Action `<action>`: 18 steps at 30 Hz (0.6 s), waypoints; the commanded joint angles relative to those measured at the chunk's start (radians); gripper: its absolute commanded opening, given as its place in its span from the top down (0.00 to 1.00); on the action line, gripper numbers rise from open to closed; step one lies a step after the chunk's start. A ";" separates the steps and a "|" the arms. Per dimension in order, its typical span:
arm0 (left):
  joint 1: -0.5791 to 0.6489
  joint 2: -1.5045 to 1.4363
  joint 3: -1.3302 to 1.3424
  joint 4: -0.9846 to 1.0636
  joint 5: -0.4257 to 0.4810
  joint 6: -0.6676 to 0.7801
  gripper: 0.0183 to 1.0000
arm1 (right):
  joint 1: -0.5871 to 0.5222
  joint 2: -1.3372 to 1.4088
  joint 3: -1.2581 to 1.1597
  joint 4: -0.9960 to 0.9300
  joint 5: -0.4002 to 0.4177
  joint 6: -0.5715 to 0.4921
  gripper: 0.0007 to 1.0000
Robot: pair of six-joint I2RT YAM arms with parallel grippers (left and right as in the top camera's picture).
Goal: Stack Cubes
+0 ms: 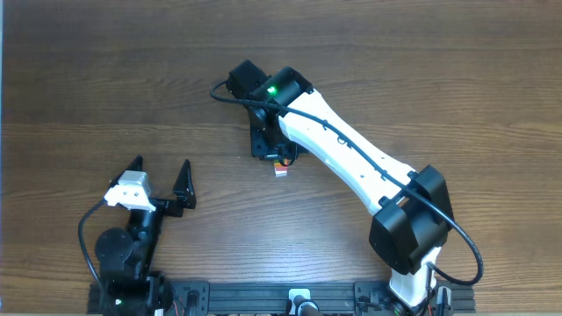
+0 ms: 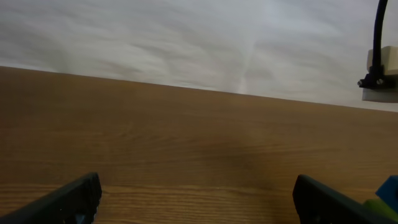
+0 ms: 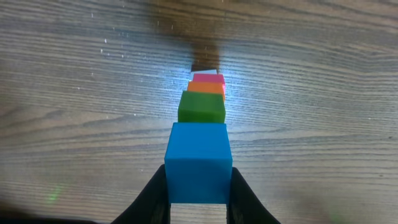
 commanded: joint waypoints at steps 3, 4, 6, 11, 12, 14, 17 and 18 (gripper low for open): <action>-0.004 -0.005 -0.008 0.003 0.005 0.014 0.00 | -0.006 0.003 -0.018 0.011 -0.005 0.018 0.99; -0.004 -0.005 -0.008 0.003 0.005 0.014 0.00 | -0.006 0.003 -0.018 0.012 -0.005 0.018 0.99; -0.004 -0.005 -0.008 0.003 0.005 0.014 0.00 | -0.006 0.003 -0.020 0.013 -0.005 0.018 0.99; -0.004 -0.005 -0.008 0.003 0.005 0.014 0.00 | -0.007 0.003 -0.032 0.023 -0.005 0.018 0.99; -0.004 -0.005 -0.008 0.003 0.005 0.014 0.00 | -0.007 0.003 -0.036 0.025 -0.005 0.018 0.99; -0.004 -0.005 -0.008 0.003 0.005 0.014 0.00 | -0.007 0.003 -0.038 0.025 -0.005 0.018 0.99; -0.004 -0.005 -0.008 0.003 0.005 0.014 0.00 | -0.007 0.003 -0.039 0.028 -0.004 0.018 0.99; -0.004 -0.005 -0.008 0.003 0.005 0.014 0.00 | -0.008 0.003 -0.039 0.028 -0.004 0.018 0.99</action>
